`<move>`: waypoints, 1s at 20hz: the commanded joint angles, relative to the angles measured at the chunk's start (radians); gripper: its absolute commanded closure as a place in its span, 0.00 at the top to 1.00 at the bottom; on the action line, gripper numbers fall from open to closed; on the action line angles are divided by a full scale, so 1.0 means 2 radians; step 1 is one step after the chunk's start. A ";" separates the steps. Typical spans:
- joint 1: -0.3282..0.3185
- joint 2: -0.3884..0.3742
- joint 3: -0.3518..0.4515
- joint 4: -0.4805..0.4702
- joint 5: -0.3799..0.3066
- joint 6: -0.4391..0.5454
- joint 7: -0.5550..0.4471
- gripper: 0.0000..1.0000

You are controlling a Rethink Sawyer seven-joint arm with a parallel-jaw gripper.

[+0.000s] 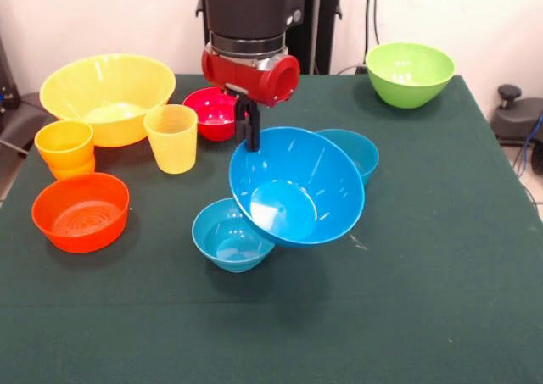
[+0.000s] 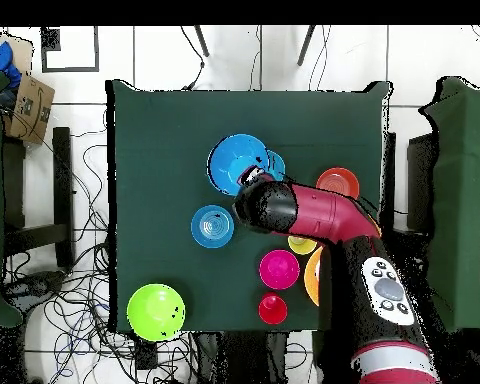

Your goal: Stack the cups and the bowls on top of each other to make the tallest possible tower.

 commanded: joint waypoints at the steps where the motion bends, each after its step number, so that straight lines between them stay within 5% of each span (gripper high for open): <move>1: -0.033 0.044 0.080 -0.037 -0.054 0.022 -0.113 0.00; 20: -0.103 0.056 0.149 -0.064 -0.105 0.084 -0.137 0.00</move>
